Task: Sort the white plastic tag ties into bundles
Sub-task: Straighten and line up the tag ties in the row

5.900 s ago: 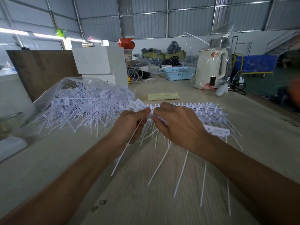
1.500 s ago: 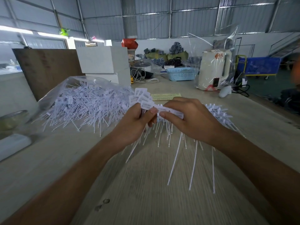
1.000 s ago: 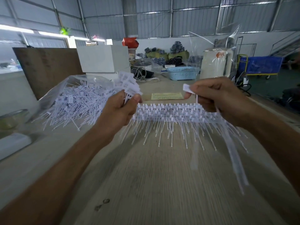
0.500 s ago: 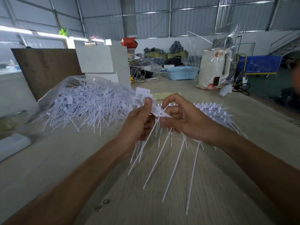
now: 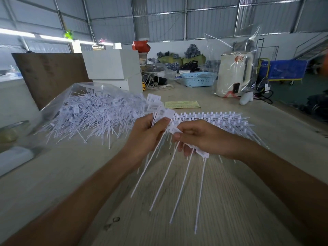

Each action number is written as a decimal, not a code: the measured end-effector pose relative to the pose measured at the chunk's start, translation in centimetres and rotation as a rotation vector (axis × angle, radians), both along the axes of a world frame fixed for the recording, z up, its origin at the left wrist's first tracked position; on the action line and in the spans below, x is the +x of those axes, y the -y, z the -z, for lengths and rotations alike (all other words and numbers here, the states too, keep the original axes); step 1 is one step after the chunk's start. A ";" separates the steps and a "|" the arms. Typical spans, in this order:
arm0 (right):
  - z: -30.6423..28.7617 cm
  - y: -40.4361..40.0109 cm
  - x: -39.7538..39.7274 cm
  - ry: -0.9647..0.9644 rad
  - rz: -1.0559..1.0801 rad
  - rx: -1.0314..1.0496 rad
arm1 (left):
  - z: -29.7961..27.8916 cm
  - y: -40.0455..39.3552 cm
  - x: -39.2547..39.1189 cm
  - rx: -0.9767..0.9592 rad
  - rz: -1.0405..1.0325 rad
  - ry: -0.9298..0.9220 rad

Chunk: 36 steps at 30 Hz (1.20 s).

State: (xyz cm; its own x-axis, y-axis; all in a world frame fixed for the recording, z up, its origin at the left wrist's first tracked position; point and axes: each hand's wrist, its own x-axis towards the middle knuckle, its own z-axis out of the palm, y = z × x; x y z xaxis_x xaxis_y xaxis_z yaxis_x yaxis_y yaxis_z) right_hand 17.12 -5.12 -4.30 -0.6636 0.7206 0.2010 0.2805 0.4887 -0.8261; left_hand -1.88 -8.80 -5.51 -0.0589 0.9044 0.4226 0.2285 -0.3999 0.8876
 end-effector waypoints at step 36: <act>-0.4 -0.3 0.8 -0.071 -0.022 0.016 | -0.7 0.1 -0.7 0.034 0.162 -0.139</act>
State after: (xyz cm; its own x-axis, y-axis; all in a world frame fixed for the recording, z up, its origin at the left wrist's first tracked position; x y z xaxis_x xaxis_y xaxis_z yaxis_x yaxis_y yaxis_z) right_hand 17.95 -4.81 -3.92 -0.6630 0.7024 0.2591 0.2105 0.5071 -0.8358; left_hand -2.62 -8.87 -4.81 0.1469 0.8823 0.4472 0.2780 -0.4707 0.8373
